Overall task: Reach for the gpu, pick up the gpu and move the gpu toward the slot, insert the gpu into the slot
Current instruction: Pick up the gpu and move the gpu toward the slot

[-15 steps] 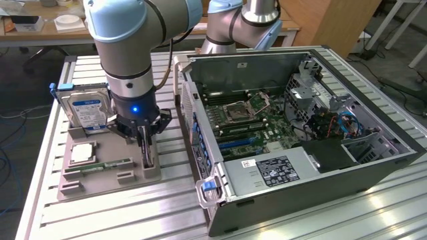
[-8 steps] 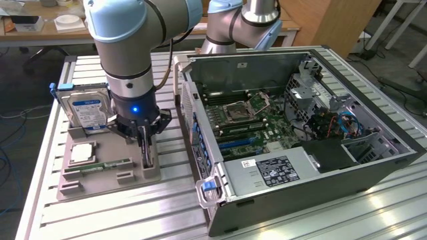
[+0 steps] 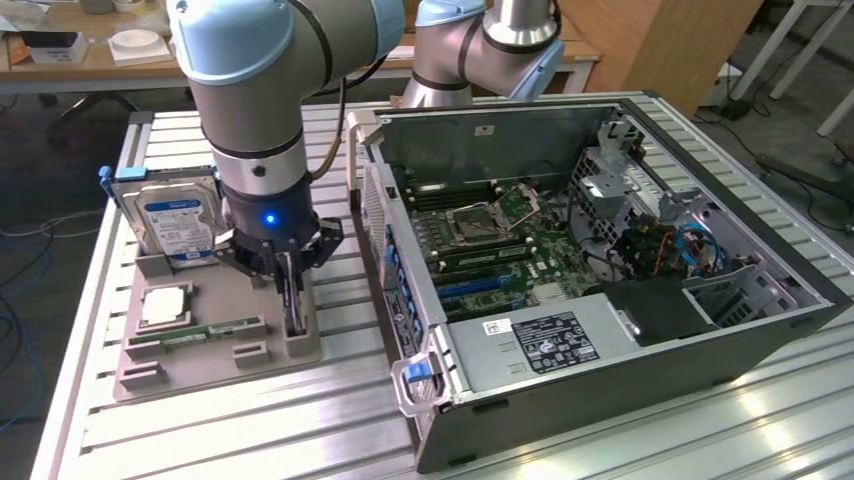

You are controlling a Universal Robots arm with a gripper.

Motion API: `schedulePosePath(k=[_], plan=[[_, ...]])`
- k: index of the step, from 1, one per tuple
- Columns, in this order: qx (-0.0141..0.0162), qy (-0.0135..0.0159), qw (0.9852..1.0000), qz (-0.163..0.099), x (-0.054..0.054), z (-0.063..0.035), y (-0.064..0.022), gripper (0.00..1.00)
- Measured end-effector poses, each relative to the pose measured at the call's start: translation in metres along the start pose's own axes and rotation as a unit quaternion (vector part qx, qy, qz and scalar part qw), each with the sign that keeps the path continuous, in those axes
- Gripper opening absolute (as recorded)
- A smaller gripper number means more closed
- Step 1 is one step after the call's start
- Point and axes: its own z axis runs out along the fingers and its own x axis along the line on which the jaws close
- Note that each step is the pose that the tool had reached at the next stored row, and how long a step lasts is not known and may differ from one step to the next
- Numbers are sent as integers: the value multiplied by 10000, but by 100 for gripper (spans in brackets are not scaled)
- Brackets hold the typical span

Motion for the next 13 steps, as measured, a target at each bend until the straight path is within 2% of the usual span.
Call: schedulePosePath(k=[4,13], plan=[[-1,-1,10000,0,0,-24,1,27],[0,0,10000,1,-2,-174,8,27]])
